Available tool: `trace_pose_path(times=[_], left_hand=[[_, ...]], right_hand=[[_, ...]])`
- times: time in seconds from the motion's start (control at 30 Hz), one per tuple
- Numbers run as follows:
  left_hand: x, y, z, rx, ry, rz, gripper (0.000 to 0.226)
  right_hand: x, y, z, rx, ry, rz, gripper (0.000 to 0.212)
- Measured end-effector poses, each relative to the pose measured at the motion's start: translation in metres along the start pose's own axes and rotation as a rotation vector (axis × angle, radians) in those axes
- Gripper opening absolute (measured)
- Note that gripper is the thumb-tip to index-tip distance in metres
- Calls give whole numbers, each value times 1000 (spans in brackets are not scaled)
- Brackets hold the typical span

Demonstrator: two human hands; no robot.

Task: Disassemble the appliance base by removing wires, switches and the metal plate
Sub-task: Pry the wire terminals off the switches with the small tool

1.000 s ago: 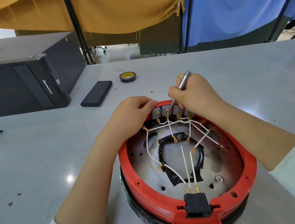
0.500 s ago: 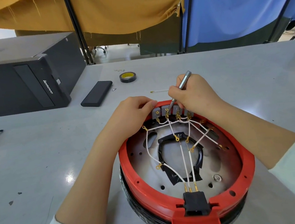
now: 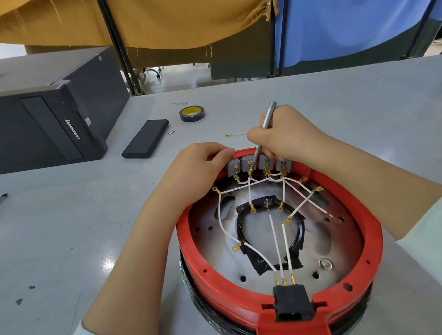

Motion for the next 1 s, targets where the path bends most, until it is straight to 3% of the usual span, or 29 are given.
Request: trace_pose_path(times=[0.13, 0.27, 0.47, 0.6, 0.77, 0.9, 1.0], left_hand=[[0, 0, 0, -16, 5, -4, 27], [0, 0, -1, -22, 6, -6, 26], [0, -1, 0, -41, -10, -15, 25], [-1, 0, 0, -33, -15, -16, 25], [-1, -1, 1, -39, -8, -15, 26], [-2, -1, 0, -43, -2, -6, 26], [-1, -1, 0, -48, 0, -2, 25]], right_hand=[[-5, -5, -2, -86, 56, 63, 28], [-11, 4, 3, 227, 49, 136, 28], [-31, 17, -17, 278, 216, -105, 17], [-56, 15, -21, 90, 225, -251, 11], [-73, 9, -23, -406, 212, -237, 7], [-75, -1, -24, -598, 233, -187, 33], [-75, -7, -23, -618, 246, -158, 38]])
Point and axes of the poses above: each hand's wrist, its own x-axis towards the middle knuckle, its own y-axis out of the back of the hand, z = x × y, the point moved 3 cm from there along x, towards the middle knuckle
